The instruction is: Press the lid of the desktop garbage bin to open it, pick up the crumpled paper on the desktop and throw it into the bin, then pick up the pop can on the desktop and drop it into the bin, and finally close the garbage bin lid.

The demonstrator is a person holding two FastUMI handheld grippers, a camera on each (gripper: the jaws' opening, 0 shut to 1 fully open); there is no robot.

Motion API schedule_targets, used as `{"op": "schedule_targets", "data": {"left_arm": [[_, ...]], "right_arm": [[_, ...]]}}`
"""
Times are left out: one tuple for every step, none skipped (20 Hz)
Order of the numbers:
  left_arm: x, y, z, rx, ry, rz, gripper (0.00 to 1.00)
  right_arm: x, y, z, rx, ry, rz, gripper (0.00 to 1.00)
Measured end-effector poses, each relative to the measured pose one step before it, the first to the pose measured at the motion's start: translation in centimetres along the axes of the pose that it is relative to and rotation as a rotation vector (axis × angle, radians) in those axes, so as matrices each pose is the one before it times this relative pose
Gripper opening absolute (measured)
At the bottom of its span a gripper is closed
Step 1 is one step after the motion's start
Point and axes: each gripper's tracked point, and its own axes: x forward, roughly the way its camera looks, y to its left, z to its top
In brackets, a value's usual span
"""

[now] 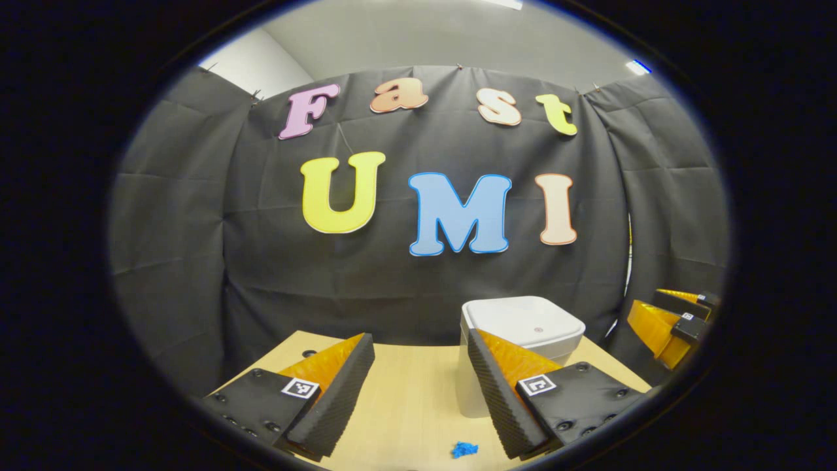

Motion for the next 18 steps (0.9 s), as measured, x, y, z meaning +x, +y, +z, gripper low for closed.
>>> {"op": "schedule_targets", "data": {"left_arm": [[0.019,-0.063,0.021,0.00157,0.00037,-0.00055,0.95],[0.037,0.024,-0.004,0.00101,0.00025,-0.00105,0.95],[0.065,-0.033,-0.087,0.00068,0.00008,-0.00044,0.95],[0.081,-0.051,0.137,0.00039,-0.00003,0.00046,0.95],[-0.089,-0.031,-0.072,0.00069,0.00139,0.00031,0.95],[0.033,0.089,0.023,-0.00039,0.00193,0.00105,0.95],[0.132,0.007,-0.135,-0.00183,0.00172,-0.00112,0.95],[0.017,-0.093,0.057,-0.00131,0.00189,-0.00078,0.95],[0.047,-0.035,-0.043,-0.00023,0.00051,0.00039,0.95],[0.088,-0.018,0.075,0.00081,-0.00006,0.00024,0.95],[0.082,0.045,0.025,0.00129,0.00061,0.00079,0.95],[-0.007,0.043,-0.065,0.00083,0.00076,-0.00074,0.95],[-0.051,0.029,0.051,0.00069,0.00052,-0.0005,0.95],[0.112,-0.011,-0.076,0.00165,0.00154,0.00065,0.95],[-0.012,0.069,-0.02,0.00112,0.00127,0.00036,0.95],[-0.073,0.047,0.011,0.00114,0.00171,0.00177,0.95],[0.022,0.086,0.015,0.00059,0.00254,0.00254,0.95],[-0.027,0.14,-0.155,0.00009,0.00434,0.00154,0.95]], "right_arm": [[0.014,0.248,-0.032,0.00496,0.00461,0.00629,0.57],[0.225,-0.263,-0.038,0.00351,0.00213,-0.00941,0.55],[-0.247,-0.168,0.046,0.00365,-0.00115,-0.00855,0.36],[0.038,-0.289,0.048,-0.00149,0.00073,-0.01455,0.23],[-0.064,0.083,0.144,0.00228,-0.00495,0.00622,0.15],[0.113,0.262,-0.203,-0.00182,0.00305,-0.00423,0.0],[-0.468,-0.034,0.194,-0.00352,-0.00184,0.00498,0.03],[0.749,0.144,-0.06,-0.00015,-0.00113,0.00808,0.0],[-0.41,0.297,0.048,0.00027,0.00019,0.01075,0.0],[0.128,0.24,-0.011,-0.00216,0.00284,0.0105,0.0],[0.059,0.165,-0.214,-0.00241,0.00347,0.00761,0.0],[0.074,0.197,-0.03,0.00132,0.00412,0.01084,0.0],[0.089,0.318,-0.04,0.00367,0.00452,0.00962,0.0],[0.132,0.249,0.097,0.00528,0.00265,0.0083,0.0],[0.121,0.202,-0.082,0.00209,0.00339,0.00904,0.0],[0.249,0.135,0.169,0.00282,0.00196,0.00581,0.0],[0.312,0.169,0.2,0.00763,0.00005,0.00661,0.0],[0.446,0.136,0.327,0.00855,-0.00011,0.00487,0.0]]}}
